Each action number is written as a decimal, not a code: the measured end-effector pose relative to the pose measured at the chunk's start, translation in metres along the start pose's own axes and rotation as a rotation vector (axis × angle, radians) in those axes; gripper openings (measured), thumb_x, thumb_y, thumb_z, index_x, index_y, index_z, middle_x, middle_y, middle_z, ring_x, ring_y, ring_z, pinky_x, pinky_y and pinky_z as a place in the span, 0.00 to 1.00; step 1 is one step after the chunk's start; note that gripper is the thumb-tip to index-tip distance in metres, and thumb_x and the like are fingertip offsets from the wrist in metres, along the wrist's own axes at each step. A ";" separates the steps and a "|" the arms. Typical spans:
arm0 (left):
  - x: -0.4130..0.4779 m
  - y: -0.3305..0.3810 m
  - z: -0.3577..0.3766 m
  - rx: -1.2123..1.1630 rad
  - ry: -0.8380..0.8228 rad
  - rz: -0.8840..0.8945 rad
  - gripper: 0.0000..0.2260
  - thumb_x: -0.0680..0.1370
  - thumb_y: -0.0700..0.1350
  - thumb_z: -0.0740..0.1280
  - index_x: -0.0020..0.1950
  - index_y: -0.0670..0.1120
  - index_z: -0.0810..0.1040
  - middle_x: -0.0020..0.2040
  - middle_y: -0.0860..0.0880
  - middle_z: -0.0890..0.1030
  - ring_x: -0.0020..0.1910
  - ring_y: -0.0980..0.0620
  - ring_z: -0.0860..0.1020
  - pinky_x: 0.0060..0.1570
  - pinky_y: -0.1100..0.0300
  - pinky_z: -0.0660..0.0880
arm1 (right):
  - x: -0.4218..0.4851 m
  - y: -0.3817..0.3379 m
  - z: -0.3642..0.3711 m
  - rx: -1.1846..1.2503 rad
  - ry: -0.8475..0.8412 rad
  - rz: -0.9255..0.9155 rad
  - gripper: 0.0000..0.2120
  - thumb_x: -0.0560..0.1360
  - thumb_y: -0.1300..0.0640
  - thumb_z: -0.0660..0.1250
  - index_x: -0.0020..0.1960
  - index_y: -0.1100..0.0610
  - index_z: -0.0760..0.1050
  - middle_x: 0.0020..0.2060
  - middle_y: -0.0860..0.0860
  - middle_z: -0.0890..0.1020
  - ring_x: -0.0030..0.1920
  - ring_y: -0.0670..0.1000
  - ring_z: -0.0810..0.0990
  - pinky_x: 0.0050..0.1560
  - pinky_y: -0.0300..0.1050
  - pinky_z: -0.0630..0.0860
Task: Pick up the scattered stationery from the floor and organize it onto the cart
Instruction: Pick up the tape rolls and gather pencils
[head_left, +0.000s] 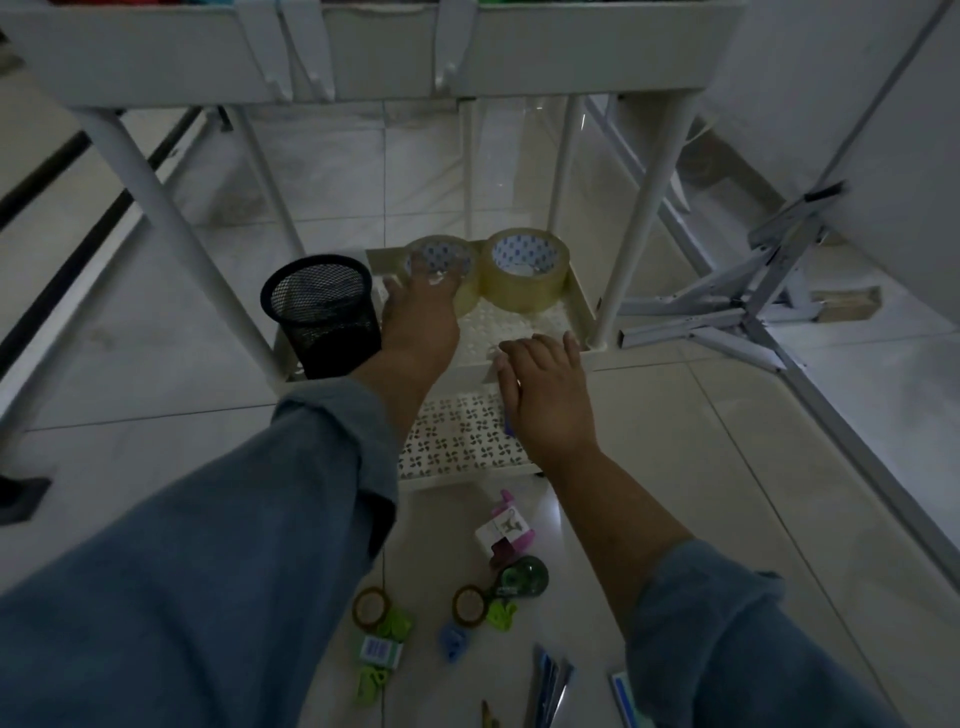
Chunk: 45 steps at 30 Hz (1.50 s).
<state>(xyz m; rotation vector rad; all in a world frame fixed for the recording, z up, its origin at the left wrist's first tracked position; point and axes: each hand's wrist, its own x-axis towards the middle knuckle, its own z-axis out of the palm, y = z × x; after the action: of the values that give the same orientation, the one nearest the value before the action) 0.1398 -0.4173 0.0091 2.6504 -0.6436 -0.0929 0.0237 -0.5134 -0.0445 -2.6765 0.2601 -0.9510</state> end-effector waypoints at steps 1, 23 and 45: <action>-0.009 0.003 -0.005 0.056 0.053 0.031 0.27 0.79 0.34 0.53 0.77 0.50 0.53 0.78 0.42 0.46 0.76 0.37 0.47 0.73 0.45 0.49 | 0.000 0.000 -0.001 -0.004 0.003 -0.006 0.14 0.78 0.55 0.55 0.49 0.58 0.78 0.43 0.52 0.82 0.50 0.55 0.78 0.68 0.50 0.55; -0.058 -0.069 -0.053 0.753 0.360 0.448 0.13 0.73 0.38 0.63 0.56 0.42 0.80 0.61 0.41 0.78 0.65 0.36 0.72 0.66 0.32 0.48 | -0.002 -0.006 -0.009 -0.036 -0.152 0.031 0.24 0.79 0.50 0.48 0.64 0.61 0.73 0.64 0.60 0.75 0.71 0.61 0.64 0.72 0.56 0.50; -0.348 0.002 0.196 0.471 -0.538 0.883 0.27 0.80 0.56 0.54 0.76 0.50 0.52 0.77 0.49 0.55 0.75 0.49 0.55 0.73 0.51 0.52 | -0.426 0.002 -0.115 -0.068 -0.071 0.929 0.21 0.76 0.50 0.53 0.58 0.62 0.75 0.58 0.59 0.76 0.58 0.60 0.74 0.60 0.48 0.71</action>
<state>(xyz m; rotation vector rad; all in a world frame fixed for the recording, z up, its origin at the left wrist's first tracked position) -0.2022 -0.3348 -0.1798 2.4640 -2.1652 -0.4427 -0.3765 -0.4274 -0.2103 -2.1918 1.3678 -0.5326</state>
